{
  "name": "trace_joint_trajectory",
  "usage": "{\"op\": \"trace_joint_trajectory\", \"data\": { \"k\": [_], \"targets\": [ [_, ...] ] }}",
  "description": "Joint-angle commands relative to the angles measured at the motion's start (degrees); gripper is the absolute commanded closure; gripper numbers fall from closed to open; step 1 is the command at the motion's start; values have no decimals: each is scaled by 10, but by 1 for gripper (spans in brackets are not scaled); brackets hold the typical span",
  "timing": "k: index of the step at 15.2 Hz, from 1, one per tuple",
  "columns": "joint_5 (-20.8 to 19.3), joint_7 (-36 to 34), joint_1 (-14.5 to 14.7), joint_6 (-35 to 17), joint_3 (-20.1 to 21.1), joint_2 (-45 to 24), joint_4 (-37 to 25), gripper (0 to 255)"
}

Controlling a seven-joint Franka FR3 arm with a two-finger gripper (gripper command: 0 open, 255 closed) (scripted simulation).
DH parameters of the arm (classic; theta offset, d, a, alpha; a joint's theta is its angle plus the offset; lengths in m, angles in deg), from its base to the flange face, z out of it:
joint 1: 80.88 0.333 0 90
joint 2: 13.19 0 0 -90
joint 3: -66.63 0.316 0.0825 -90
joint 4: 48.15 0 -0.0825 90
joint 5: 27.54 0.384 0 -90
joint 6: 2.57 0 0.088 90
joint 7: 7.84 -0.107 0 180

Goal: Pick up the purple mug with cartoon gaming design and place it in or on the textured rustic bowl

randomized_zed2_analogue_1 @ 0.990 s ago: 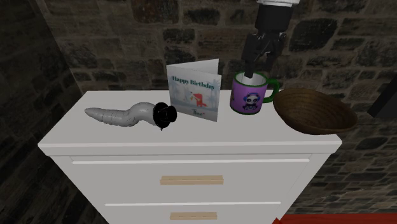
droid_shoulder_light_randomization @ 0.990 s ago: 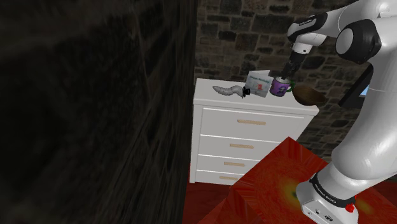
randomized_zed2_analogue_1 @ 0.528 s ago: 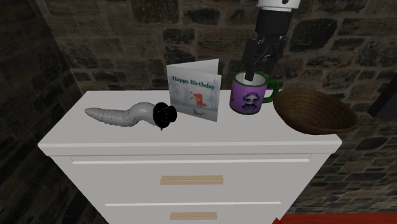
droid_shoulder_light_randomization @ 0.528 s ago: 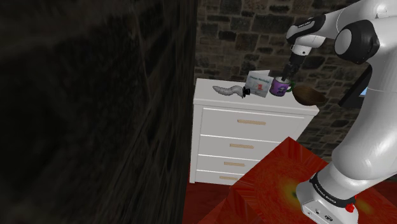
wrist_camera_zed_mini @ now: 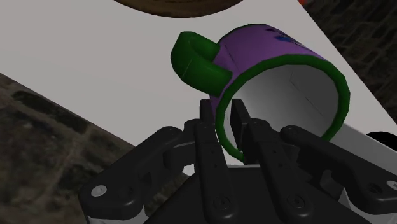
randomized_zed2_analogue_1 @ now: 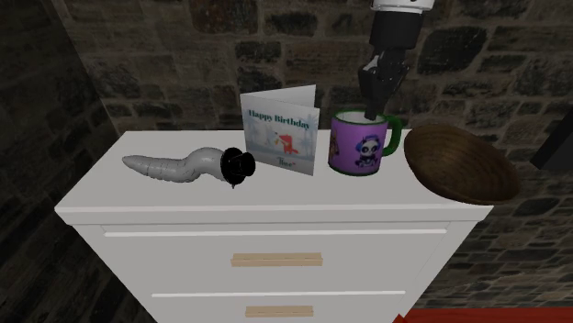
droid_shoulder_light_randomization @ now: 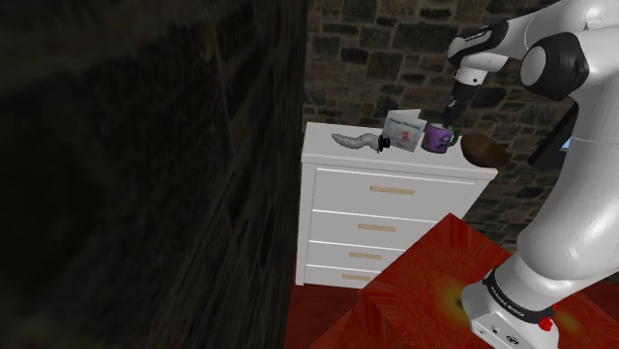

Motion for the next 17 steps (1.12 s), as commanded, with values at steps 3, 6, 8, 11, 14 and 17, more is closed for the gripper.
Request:
{"op": "trace_joint_trajectory", "data": {
  "k": [3,6,8,11,14,17],
  "targets": [
    [4,-5,4,-150,-1,-40,20,255],
    [0,-8,8,-131,-7,-31,10,255],
    [-3,-10,11,-119,-11,-26,3,255],
    [-4,-11,16,-99,-20,-19,-10,255],
    [-5,-12,23,-79,-30,-14,-23,255],
    [-6,-13,28,-58,-39,-9,-38,255]
  ]
}}
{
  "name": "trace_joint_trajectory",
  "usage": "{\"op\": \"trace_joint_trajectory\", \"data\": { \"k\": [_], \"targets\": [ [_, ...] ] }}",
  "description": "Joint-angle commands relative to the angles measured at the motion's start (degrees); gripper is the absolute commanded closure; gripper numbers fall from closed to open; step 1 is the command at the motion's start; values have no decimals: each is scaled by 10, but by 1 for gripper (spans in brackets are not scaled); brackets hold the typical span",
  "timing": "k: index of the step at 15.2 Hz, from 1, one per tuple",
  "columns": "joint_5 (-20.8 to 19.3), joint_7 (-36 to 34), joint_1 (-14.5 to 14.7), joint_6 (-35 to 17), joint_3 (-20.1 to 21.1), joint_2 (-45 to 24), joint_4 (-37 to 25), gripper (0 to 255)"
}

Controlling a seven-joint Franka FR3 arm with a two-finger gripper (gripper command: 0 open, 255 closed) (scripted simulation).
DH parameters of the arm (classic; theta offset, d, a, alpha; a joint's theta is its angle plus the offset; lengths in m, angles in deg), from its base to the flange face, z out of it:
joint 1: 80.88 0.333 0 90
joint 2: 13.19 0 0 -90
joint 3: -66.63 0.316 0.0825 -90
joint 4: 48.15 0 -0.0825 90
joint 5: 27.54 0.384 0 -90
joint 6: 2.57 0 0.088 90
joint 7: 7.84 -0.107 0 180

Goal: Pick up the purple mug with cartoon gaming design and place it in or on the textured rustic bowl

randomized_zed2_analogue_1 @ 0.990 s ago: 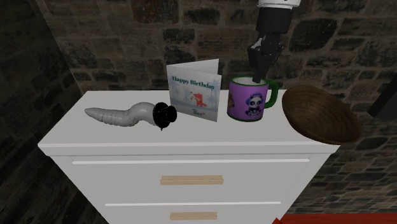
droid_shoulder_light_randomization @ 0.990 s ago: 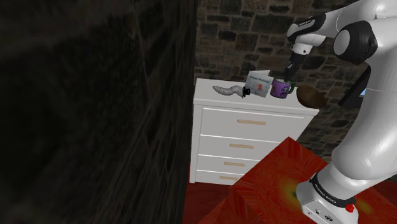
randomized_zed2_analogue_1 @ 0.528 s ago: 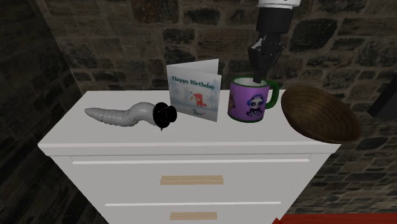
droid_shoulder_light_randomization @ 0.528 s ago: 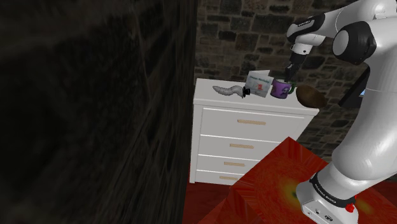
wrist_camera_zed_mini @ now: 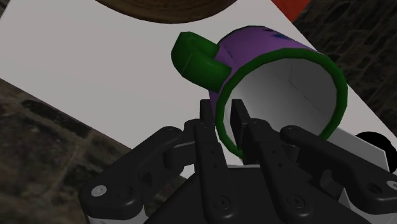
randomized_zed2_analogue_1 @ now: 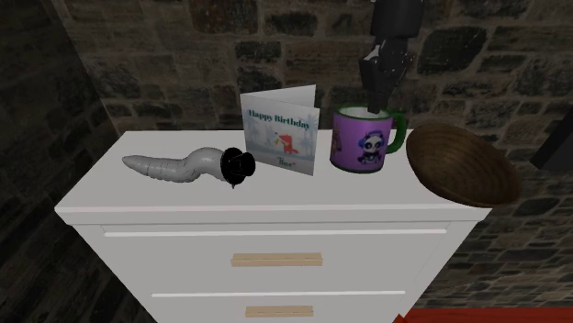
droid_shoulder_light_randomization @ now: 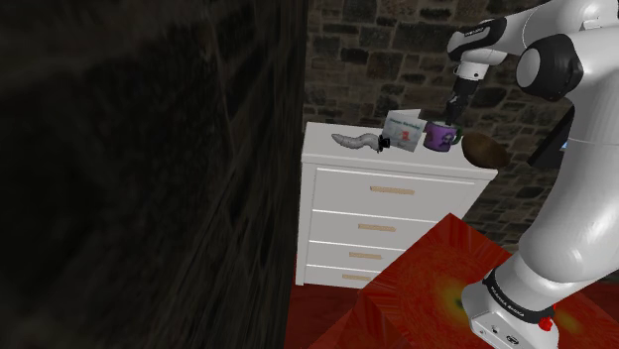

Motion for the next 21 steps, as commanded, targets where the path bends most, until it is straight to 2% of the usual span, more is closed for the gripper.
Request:
{"op": "trace_joint_trajectory", "data": {
  "k": [1,15,21],
  "targets": [
    [0,2,1,-102,-7,-1,-14,255],
    [6,1,16,-1,-45,3,-105,255],
    [-45,34,32,-31,-81,109,18,255]
  ]
}}
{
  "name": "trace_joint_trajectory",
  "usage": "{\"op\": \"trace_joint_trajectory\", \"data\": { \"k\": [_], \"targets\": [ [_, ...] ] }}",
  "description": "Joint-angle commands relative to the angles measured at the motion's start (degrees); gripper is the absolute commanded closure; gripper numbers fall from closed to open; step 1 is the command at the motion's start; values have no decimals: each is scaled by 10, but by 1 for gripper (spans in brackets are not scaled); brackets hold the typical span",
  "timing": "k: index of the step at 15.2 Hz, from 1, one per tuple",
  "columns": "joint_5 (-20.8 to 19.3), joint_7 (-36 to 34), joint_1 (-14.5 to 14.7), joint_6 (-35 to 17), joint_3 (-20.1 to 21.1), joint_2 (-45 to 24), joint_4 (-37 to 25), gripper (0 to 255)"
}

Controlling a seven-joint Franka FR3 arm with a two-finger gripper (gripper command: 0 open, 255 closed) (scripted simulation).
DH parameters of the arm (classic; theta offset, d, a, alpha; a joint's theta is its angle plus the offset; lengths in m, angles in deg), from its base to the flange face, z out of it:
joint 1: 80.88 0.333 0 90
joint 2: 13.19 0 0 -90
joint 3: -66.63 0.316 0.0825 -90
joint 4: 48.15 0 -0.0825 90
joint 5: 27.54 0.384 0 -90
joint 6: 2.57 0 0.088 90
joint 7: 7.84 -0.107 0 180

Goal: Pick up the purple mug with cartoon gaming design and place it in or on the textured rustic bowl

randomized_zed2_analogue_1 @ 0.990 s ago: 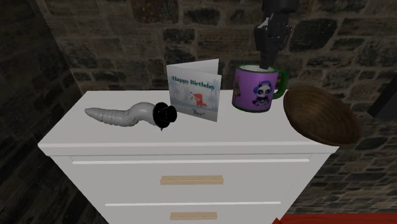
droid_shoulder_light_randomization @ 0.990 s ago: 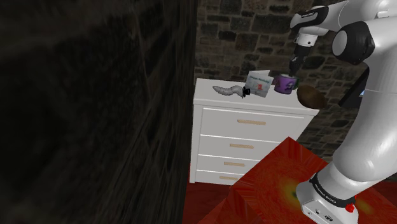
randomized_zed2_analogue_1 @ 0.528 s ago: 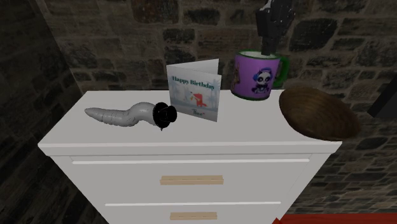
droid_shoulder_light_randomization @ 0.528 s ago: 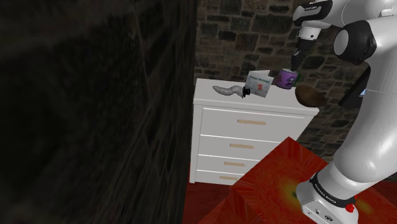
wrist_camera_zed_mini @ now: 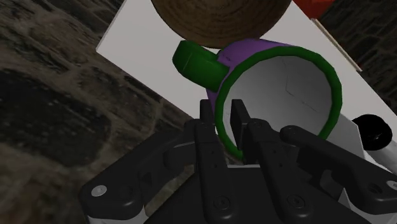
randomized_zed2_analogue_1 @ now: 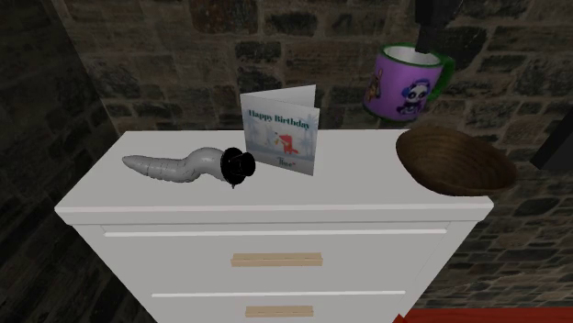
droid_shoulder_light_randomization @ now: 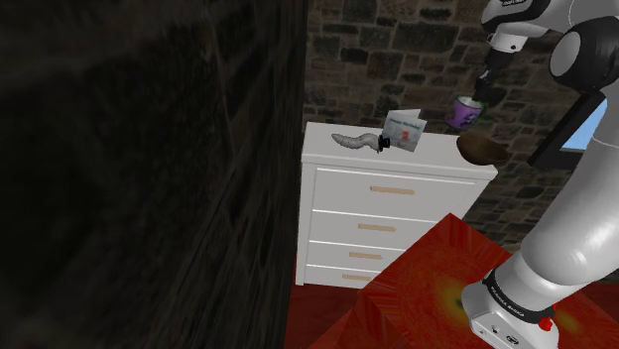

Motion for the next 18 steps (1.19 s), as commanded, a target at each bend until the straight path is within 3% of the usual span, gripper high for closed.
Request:
{"op": "trace_joint_trajectory", "data": {
  "k": [1,6,18],
  "targets": [
    [-19,10,2,-14,-10,34,36,255],
    [-67,32,-4,-20,-31,111,104,255],
    [-54,41,-5,-110,-30,96,182,255]
  ]
}}
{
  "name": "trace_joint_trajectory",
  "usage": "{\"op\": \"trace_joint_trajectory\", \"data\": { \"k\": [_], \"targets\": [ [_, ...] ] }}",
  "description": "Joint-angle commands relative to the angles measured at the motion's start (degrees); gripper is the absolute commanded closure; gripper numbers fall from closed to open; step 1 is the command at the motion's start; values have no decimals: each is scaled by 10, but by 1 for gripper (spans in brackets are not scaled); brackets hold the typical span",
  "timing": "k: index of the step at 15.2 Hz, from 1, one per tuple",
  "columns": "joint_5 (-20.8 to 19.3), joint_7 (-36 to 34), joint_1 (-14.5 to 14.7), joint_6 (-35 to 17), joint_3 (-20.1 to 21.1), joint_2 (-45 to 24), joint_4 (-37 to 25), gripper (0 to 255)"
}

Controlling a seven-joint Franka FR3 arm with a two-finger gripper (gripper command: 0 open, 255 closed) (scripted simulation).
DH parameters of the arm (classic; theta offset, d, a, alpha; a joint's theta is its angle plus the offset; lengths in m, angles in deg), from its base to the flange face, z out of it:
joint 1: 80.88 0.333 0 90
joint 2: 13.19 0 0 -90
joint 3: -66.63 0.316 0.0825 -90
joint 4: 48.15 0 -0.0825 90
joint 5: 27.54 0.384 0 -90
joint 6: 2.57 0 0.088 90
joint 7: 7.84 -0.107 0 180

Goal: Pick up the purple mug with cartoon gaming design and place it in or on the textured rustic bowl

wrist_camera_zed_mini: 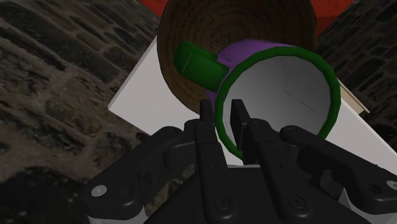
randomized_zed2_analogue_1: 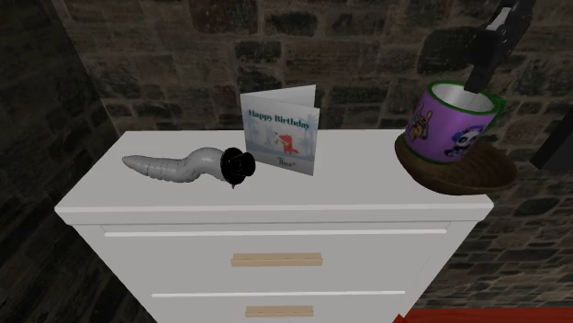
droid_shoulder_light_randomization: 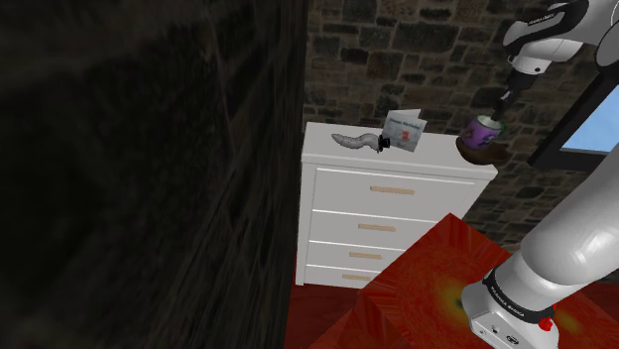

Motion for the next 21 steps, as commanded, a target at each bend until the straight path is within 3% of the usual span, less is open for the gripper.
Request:
{"op": "trace_joint_trajectory", "data": {
  "k": [1,6,14,15,21],
  "targets": [
    [2,1,0,-16,1,-3,13,255],
    [14,10,-2,-52,2,-17,40,255],
    [14,10,-2,-52,2,-17,40,255],
    [15,10,-2,-53,2,-18,39,0],
    [8,5,-1,-35,1,-9,28,0]
  ]
}}
